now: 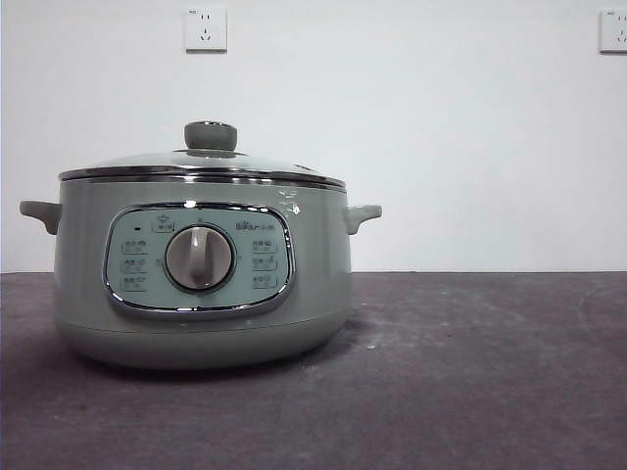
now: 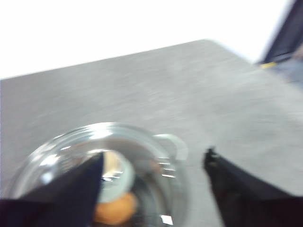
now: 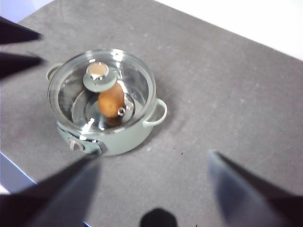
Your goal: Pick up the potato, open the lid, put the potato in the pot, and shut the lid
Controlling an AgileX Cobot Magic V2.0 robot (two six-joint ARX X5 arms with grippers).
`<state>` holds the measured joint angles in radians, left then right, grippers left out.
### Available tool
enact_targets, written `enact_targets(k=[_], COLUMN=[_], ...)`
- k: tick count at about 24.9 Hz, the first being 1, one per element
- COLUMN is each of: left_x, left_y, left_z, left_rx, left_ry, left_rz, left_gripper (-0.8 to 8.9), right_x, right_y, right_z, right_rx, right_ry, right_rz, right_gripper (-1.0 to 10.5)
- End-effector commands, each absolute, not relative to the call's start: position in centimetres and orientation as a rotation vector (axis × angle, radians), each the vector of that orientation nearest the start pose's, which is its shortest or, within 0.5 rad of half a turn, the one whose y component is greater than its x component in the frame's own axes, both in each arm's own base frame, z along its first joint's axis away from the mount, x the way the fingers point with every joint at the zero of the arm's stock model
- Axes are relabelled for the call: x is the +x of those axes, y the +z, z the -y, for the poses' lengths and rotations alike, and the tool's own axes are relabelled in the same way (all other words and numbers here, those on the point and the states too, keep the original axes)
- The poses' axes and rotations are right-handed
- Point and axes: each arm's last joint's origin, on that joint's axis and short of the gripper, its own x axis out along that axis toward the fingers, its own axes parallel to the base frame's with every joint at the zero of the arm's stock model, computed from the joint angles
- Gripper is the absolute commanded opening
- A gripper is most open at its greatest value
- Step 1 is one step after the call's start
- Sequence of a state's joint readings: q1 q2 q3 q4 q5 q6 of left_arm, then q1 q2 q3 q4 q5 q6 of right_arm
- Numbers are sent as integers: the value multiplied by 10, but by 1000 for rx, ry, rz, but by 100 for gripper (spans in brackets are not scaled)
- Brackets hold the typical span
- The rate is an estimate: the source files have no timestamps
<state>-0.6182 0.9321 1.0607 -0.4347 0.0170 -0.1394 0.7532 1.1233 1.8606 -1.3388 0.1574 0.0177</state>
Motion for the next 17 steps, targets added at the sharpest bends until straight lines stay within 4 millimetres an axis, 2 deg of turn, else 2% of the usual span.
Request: enact_targets(k=[1,2,5,9,10,17], left_x=[139,133,125,118,115,96], left_y=[381,383,384,377,368,317], left_z=[104,101,97,99,100,96], left_rx=[-41,-41,-37,11,17,29], left_ry=[-666,-670,-674,-612,-600,-565], left_rz=[-332,-327,-325,-299,-288,-244], left_gripper=[62,-19,-8,-8,-8,-9], right_x=[89,87,86,92,94,100], right_y=[486,479,451,398,381,312], right_z=[-78,-76,-75,-80,-82,-88], right_rx=[-209,-198,-163,-105,-88,13], right_ry=[572,574,579,578,576,568], right_rz=[-508,-485,-414,-352,-343,-315], right_gripper=[25,-14,-12,-12,-12,-12])
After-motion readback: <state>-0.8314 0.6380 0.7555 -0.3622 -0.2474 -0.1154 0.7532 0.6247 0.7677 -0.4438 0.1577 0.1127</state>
